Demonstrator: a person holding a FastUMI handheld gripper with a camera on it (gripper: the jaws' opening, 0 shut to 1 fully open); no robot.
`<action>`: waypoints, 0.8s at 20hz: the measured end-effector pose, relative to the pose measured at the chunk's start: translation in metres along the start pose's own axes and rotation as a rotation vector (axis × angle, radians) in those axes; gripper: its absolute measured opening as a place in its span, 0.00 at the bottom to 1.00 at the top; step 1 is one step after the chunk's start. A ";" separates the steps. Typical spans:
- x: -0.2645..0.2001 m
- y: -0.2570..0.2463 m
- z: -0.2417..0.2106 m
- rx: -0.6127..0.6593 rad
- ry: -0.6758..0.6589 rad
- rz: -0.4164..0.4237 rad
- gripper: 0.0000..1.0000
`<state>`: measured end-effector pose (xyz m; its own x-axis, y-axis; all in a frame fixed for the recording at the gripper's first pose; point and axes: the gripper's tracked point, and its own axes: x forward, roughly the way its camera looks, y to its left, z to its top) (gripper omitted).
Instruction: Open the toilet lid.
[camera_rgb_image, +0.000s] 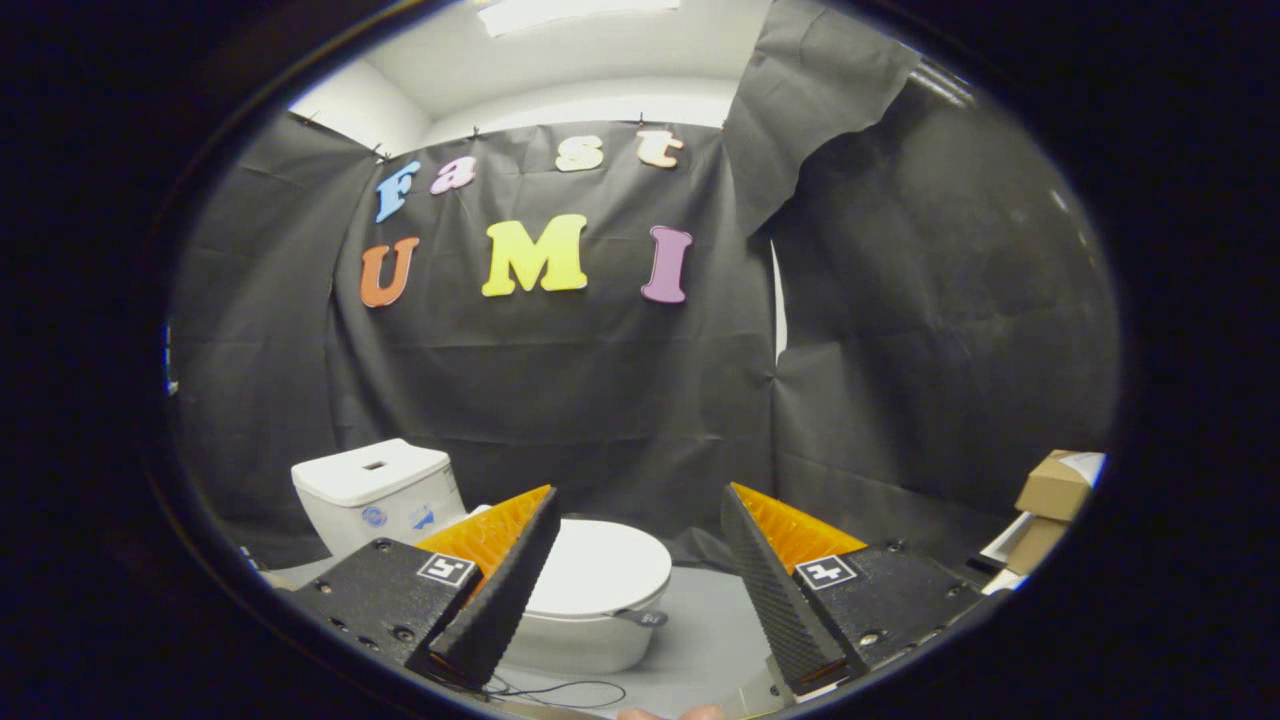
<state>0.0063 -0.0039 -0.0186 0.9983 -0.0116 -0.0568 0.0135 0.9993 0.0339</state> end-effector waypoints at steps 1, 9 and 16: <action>0.002 -0.002 -0.002 -0.004 0.004 -0.004 1.00; 0.017 -0.002 -0.018 -0.013 0.049 -0.019 1.00; 0.031 -0.009 -0.023 -0.041 0.049 -0.056 1.00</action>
<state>0.0359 -0.0123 -0.0438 0.9921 -0.0668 -0.1065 0.0659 0.9978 -0.0118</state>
